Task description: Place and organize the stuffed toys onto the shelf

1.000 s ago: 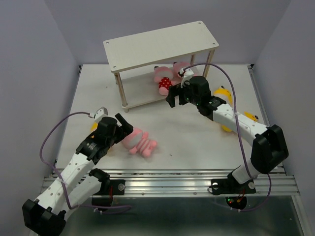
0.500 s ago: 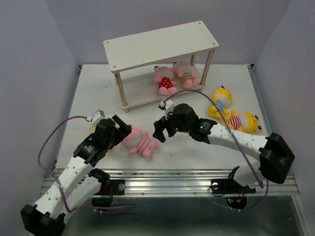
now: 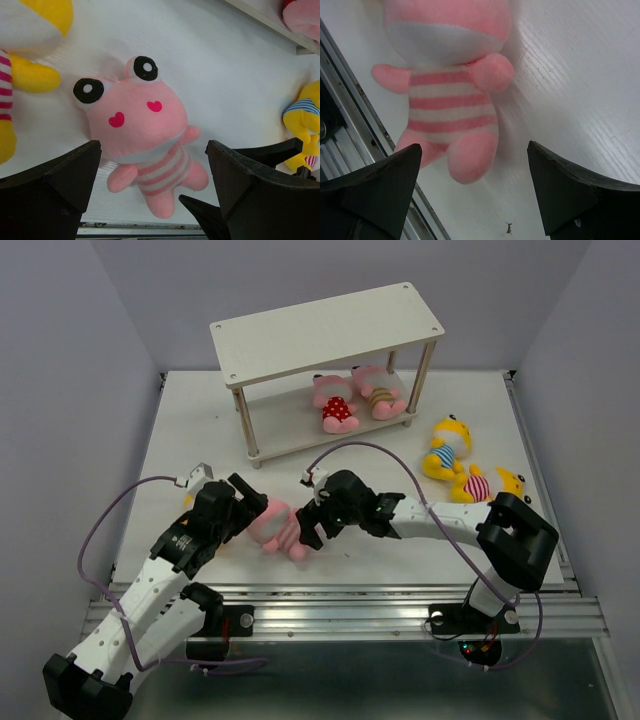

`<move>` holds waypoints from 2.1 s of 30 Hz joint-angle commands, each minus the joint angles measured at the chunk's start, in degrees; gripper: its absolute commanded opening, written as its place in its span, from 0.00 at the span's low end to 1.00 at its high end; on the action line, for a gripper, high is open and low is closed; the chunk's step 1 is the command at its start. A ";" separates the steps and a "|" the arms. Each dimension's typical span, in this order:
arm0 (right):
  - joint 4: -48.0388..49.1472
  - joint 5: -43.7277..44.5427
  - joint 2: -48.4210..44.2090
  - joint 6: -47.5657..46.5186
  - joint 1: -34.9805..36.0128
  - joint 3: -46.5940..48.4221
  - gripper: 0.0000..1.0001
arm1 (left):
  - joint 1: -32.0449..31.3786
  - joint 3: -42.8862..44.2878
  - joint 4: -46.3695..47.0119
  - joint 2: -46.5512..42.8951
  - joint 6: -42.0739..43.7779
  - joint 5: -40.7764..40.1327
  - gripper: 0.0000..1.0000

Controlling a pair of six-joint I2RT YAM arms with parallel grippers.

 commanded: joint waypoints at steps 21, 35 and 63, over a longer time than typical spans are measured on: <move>3.42 11.24 -10.65 5.00 1.23 -1.35 0.01 | 0.37 5.13 0.87 1.14 3.32 -6.51 0.99; -0.53 24.25 -10.31 6.31 -2.80 9.37 0.01 | 0.37 4.69 2.45 -0.18 3.41 -8.18 0.99; 1.84 21.18 17.19 10.53 -12.57 34.77 0.01 | 0.90 4.87 4.12 3.07 4.29 -10.29 0.99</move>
